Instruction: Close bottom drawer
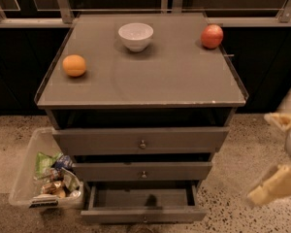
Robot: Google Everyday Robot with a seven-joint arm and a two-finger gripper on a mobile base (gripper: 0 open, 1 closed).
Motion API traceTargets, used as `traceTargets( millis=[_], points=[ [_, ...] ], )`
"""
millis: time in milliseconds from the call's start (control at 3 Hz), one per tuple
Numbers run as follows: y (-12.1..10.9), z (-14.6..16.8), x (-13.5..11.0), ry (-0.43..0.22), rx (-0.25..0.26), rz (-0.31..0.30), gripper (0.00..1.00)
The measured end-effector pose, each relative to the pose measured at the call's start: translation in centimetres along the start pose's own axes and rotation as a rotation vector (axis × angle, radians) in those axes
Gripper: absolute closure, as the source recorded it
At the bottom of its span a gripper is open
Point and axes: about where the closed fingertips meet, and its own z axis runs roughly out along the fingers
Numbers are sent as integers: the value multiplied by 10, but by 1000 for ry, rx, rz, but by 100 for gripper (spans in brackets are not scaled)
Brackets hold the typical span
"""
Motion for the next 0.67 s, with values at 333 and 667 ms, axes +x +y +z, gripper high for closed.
traceTargets(
  millis=[333, 667],
  points=[
    [29, 59, 56, -60, -43, 157, 0],
    [56, 84, 85, -30, -92, 209, 0]
  ],
)
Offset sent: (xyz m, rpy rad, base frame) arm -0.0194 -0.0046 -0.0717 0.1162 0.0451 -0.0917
